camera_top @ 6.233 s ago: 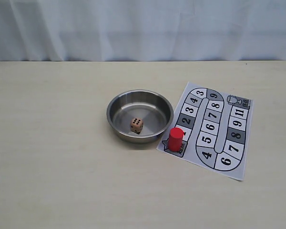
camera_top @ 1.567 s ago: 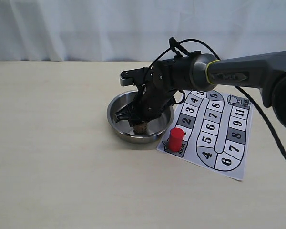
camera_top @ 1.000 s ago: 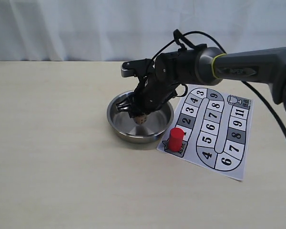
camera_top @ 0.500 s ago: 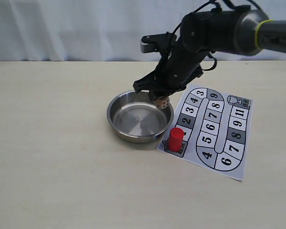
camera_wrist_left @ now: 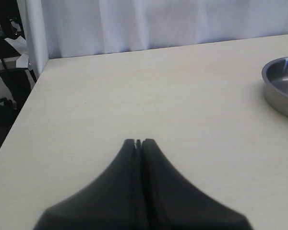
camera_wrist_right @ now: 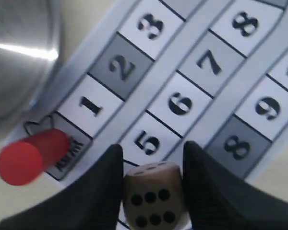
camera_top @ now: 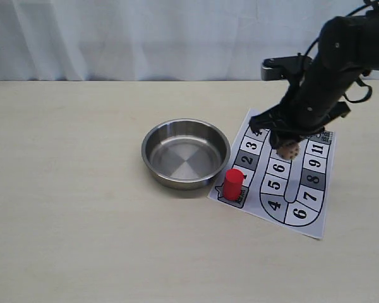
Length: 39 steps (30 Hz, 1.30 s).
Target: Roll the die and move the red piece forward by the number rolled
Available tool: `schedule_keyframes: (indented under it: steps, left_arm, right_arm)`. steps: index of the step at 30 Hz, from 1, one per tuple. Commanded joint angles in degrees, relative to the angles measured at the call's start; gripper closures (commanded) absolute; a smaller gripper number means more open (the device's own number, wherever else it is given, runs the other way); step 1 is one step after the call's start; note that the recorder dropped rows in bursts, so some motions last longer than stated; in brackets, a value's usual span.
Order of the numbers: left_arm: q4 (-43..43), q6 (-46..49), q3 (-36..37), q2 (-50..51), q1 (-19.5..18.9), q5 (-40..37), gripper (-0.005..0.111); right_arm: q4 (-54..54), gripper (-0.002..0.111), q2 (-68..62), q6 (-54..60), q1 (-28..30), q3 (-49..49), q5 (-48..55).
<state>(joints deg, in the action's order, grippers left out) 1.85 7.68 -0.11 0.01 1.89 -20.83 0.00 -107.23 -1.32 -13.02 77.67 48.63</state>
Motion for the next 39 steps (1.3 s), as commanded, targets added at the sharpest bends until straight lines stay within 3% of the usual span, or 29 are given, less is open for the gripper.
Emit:
schedule_keyframes:
  steps: [1, 9, 13, 17, 19, 20, 21, 22, 23, 26, 27, 39]
  left_arm:
    - [0.29, -0.23, 0.11, -0.01, 0.10, 0.55, 0.107]
    - [0.29, -0.23, 0.11, -0.01, 0.10, 0.55, 0.107]
    - [0.29, -0.23, 0.11, -0.01, 0.10, 0.55, 0.107]
    - [0.29, -0.23, 0.11, -0.01, 0.10, 0.55, 0.107]
    - [0.29, -0.23, 0.11, -0.01, 0.10, 0.55, 0.107]
    - [0.29, -0.23, 0.11, -0.01, 0.10, 0.55, 0.107]
    - [0.29, -0.23, 0.11, -0.01, 0.10, 0.55, 0.107]
    - [0.29, -0.23, 0.11, -0.01, 0.10, 0.55, 0.107]
    - [0.29, -0.23, 0.11, -0.01, 0.10, 0.55, 0.107]
    - [0.29, -0.23, 0.11, -0.01, 0.10, 0.55, 0.107]
    - [0.29, -0.23, 0.11, -0.01, 0.10, 0.55, 0.107]
    - [0.29, -0.23, 0.11, -0.01, 0.10, 0.55, 0.107]
  right_arm:
    - [-7.54, 0.104, 3.41, -5.31, 4.34, -5.71, -0.39]
    - [-25.97, 0.104, 8.00, -20.00, 7.19, -15.25, -0.39]
    - [-25.68, 0.104, 8.24, -21.18, 7.19, -18.79, -0.79]
    - [-20.41, 0.104, 8.24, -20.37, 7.19, -22.53, -5.53]
    - [-9.39, 0.104, 8.24, -10.68, 6.85, -23.42, -9.90]
    - [3.07, 0.103, 8.24, 1.32, 6.85, -23.65, -12.26]
    - [10.66, 0.101, 8.14, 8.16, 6.85, -23.78, -12.90]
    - [23.09, 0.091, 8.00, 18.20, 6.85, -23.78, -12.26]
    - [27.04, 0.083, 7.90, 21.91, 6.85, -23.78, -11.75]
    - [30.29, 0.032, 7.64, 25.03, 6.85, -23.78, -13.93]
    - [29.19, 0.021, 7.75, 24.46, 6.85, -23.78, -15.26]
    - [13.72, 0.019, 7.75, 11.62, 6.85, -23.78, -19.17]
